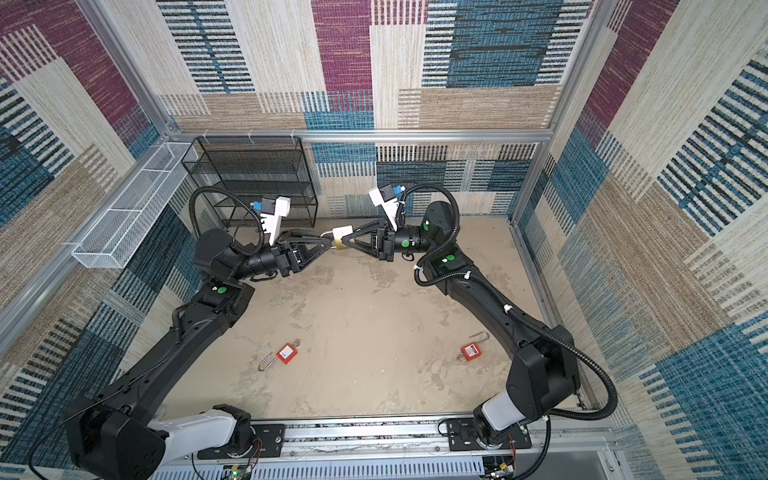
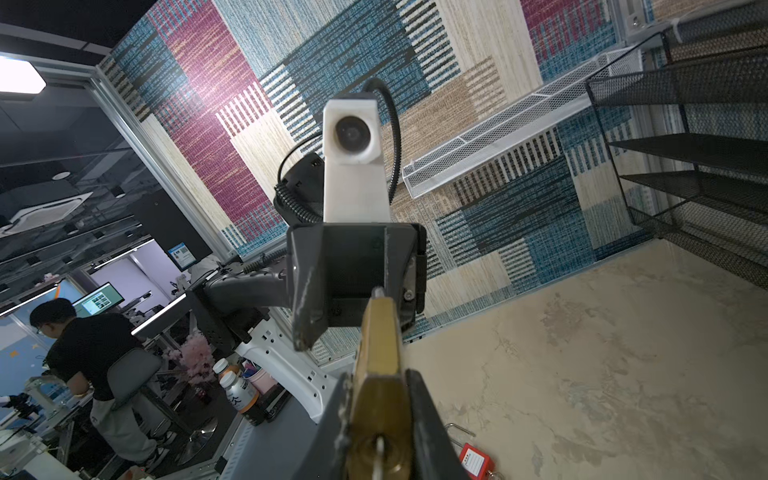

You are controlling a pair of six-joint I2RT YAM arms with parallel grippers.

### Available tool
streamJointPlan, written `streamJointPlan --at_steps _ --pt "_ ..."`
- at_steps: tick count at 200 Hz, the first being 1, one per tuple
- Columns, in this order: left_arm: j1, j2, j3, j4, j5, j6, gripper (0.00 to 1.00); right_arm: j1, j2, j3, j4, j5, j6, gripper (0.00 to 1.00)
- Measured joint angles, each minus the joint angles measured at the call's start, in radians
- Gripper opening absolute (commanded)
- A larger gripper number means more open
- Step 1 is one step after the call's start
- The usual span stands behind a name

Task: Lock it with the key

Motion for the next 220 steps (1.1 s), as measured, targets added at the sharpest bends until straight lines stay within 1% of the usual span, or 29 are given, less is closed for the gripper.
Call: streamJointPlan --at_steps 14,30,48,55,61,117,137,156,170,198,220 --pt "-0.002 0.001 -0.007 0.031 0.000 -0.006 0.43 0.000 -0.009 -0.023 0.024 0.004 0.011 0.00" --pt "-0.002 0.003 -0.017 0.054 -0.004 -0.012 0.40 0.002 -0.014 -0.054 0.063 0.013 0.032 0.00" --pt "-0.002 0.006 -0.030 0.069 -0.014 -0.019 0.32 0.003 -0.021 -0.087 0.110 0.027 0.060 0.00" --pt "-0.002 0.009 -0.034 0.078 -0.022 -0.021 0.27 0.003 -0.025 -0.100 0.127 0.035 0.068 0.00" --pt "-0.002 0.010 -0.036 0.084 -0.027 -0.021 0.25 0.004 -0.029 -0.109 0.141 0.043 0.075 0.00" --pt "-0.003 0.027 -0.039 0.123 -0.034 -0.021 0.26 0.020 -0.044 -0.175 0.266 0.118 0.134 0.00" --pt "-0.003 0.029 -0.039 0.134 -0.033 -0.022 0.36 0.024 -0.042 -0.179 0.304 0.145 0.153 0.00" --pt "-0.003 0.025 -0.039 0.134 -0.033 -0.021 0.36 0.024 -0.033 -0.179 0.338 0.166 0.164 0.00" --pt "-0.003 0.021 -0.039 0.129 -0.035 -0.020 0.27 0.025 -0.029 -0.176 0.352 0.171 0.171 0.00" --pt "-0.003 0.019 -0.039 0.120 -0.053 -0.021 0.00 0.031 -0.025 -0.175 0.383 0.171 0.176 0.00" --pt "-0.003 0.021 -0.039 0.120 -0.055 -0.021 0.00 0.036 -0.023 -0.175 0.390 0.169 0.173 0.00"
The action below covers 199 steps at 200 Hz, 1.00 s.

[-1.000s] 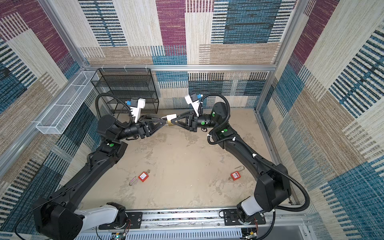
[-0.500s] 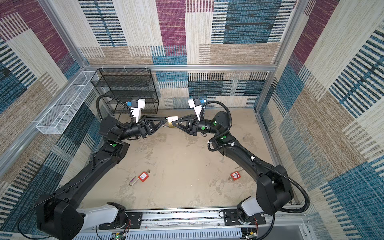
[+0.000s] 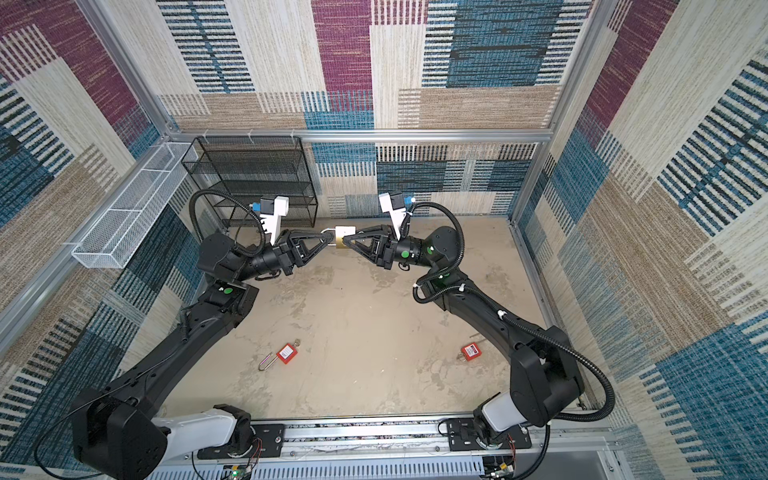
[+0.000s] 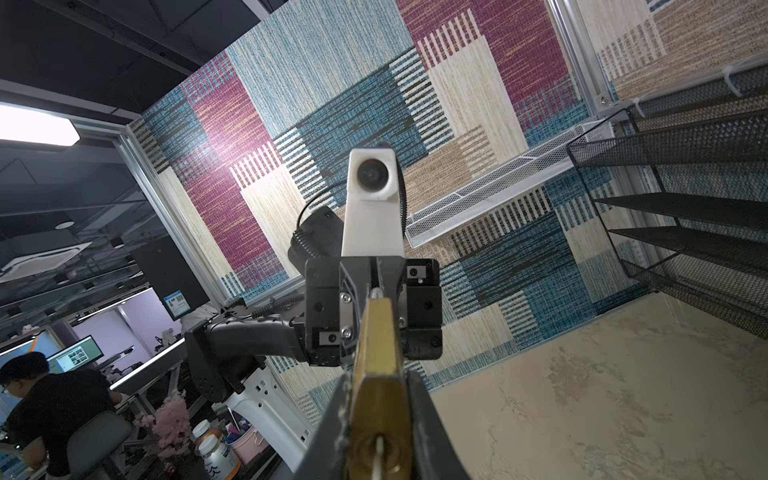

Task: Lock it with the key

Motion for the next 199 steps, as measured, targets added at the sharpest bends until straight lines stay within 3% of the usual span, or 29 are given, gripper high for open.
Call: streamJointPlan --at_steps 9,32,60,114,199 --pt "0.000 0.001 0.000 0.000 0.000 0.000 0.00 0.002 0.000 0.000 0.000 0.001 -0.001 0.02" --pt "0.001 0.001 0.003 0.001 0.003 0.000 0.00 0.002 -0.011 -0.004 -0.016 0.004 -0.019 0.38" --pt "0.006 0.001 0.011 -0.001 0.006 0.000 0.00 0.002 -0.037 -0.015 -0.047 0.007 -0.042 0.56" --pt "0.018 0.000 0.017 -0.001 0.023 0.000 0.00 -0.034 -0.081 -0.053 -0.115 0.006 -0.089 0.59" --pt "0.022 -0.012 0.016 -0.002 0.029 0.000 0.00 -0.085 -0.085 0.000 -0.208 -0.048 -0.130 0.54"
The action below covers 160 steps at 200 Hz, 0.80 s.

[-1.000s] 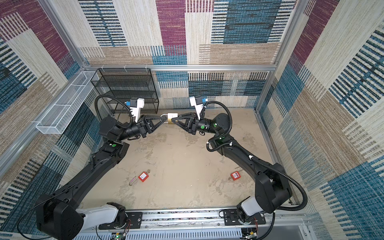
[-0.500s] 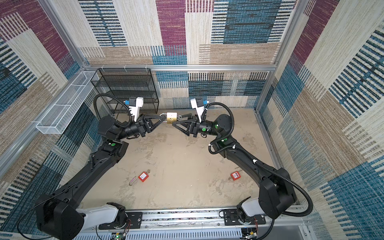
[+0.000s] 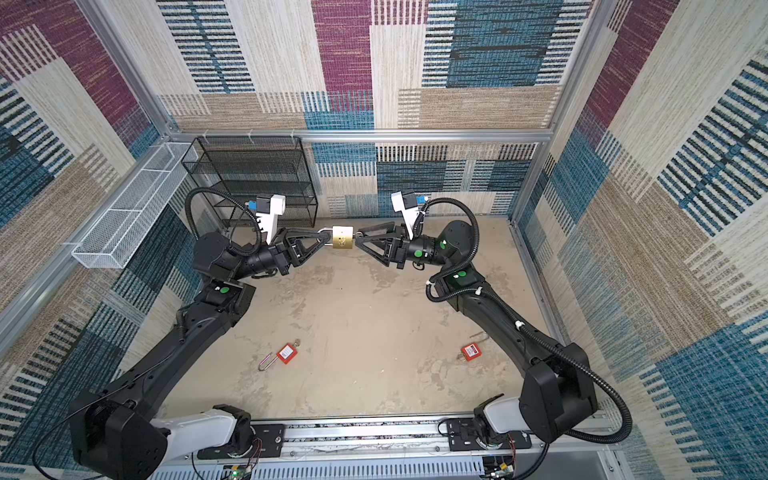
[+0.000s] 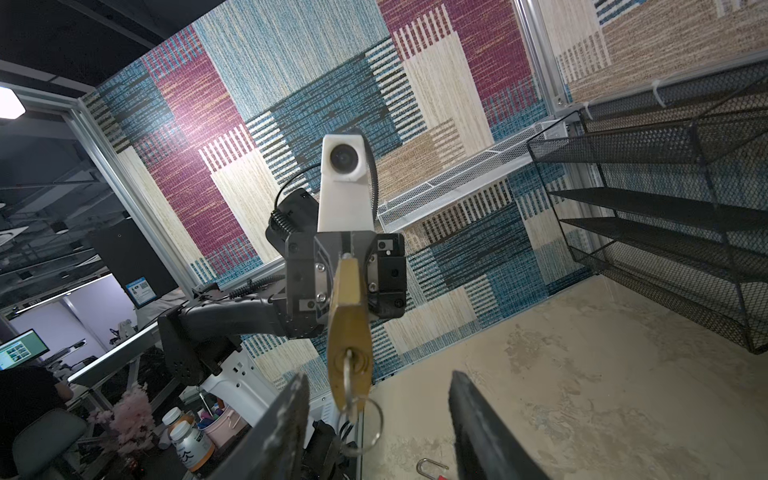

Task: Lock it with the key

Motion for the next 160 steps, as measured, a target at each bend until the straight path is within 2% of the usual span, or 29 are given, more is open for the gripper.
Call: streamJointPlan --at_steps 69,103,122,160 --pt "0.000 -0.003 -0.002 -0.006 0.000 0.000 0.00 -0.004 0.028 0.037 -0.002 -0.026 0.007 0.39" --pt "0.002 -0.003 -0.005 -0.011 0.000 0.000 0.00 -0.004 0.034 0.042 0.002 -0.042 0.017 0.10" --pt "0.004 -0.003 -0.006 -0.026 -0.005 0.000 0.00 -0.002 0.038 0.042 0.015 -0.055 0.029 0.00" --pt "0.006 -0.003 -0.006 -0.037 0.000 0.000 0.00 -0.003 0.026 0.029 0.028 -0.062 0.029 0.00"
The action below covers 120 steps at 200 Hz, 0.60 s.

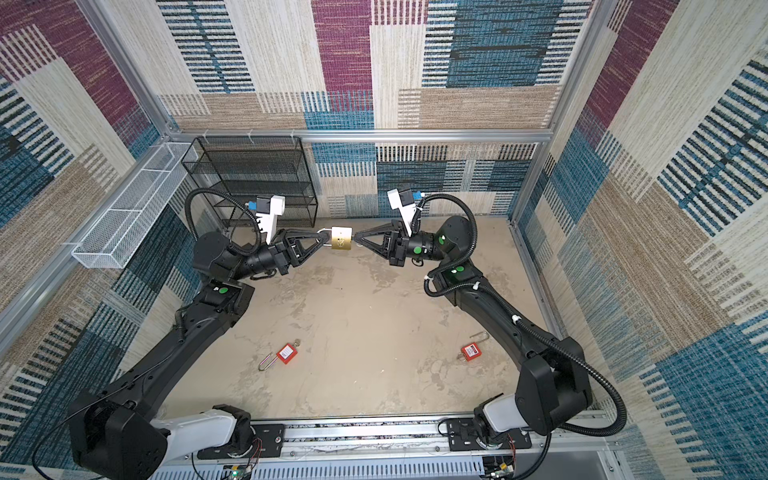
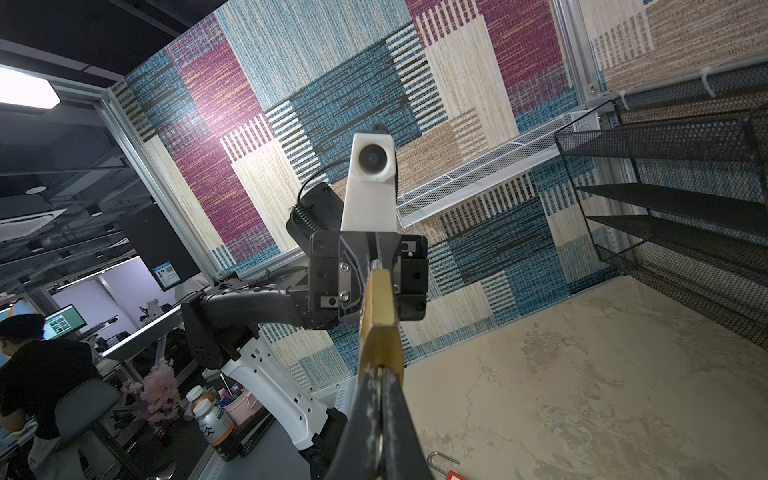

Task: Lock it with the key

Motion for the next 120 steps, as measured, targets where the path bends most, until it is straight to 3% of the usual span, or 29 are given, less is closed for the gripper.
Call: streamJointPlan --at_steps 120 --pt "0.058 0.015 -0.048 0.114 0.019 -0.082 0.00 -0.038 -0.059 -0.094 -0.014 0.116 -0.017 0.00"
